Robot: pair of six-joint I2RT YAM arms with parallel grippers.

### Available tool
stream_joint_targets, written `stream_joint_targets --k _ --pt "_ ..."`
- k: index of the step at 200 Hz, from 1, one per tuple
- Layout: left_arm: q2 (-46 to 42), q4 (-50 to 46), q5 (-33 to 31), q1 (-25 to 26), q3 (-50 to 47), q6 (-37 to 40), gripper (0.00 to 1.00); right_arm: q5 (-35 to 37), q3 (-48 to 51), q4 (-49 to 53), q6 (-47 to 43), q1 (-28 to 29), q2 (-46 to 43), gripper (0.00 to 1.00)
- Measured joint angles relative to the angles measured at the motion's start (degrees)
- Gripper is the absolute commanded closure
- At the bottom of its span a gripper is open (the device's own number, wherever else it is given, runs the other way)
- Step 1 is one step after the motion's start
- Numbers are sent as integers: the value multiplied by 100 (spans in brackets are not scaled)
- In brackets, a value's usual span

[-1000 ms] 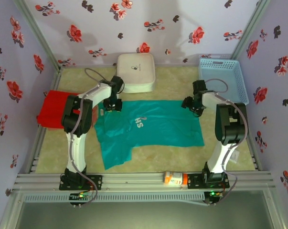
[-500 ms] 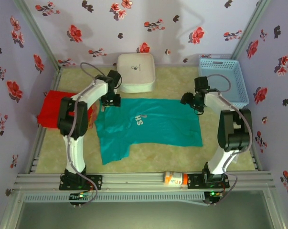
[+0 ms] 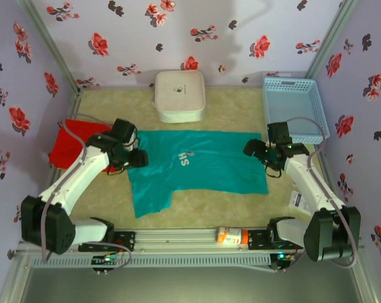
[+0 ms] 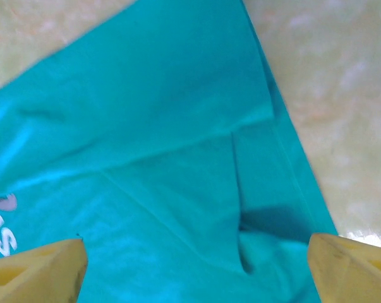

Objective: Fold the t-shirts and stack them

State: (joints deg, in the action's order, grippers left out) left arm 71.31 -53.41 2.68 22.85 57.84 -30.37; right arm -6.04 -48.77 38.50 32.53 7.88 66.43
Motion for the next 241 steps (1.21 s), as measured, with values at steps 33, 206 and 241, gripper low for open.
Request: stream_joint_targets --k 33,206,241 --pt "-664 -262 162 192 -507 -481 35 -11 308 376 52 0 -584 1" --pt "-1436 538 640 1740 -2983 -3008 49 608 1104 702 702 0 -857 31" --pt "-1226 756 638 1740 -3101 -3045 51 632 1443 621 835 0 -831 39"
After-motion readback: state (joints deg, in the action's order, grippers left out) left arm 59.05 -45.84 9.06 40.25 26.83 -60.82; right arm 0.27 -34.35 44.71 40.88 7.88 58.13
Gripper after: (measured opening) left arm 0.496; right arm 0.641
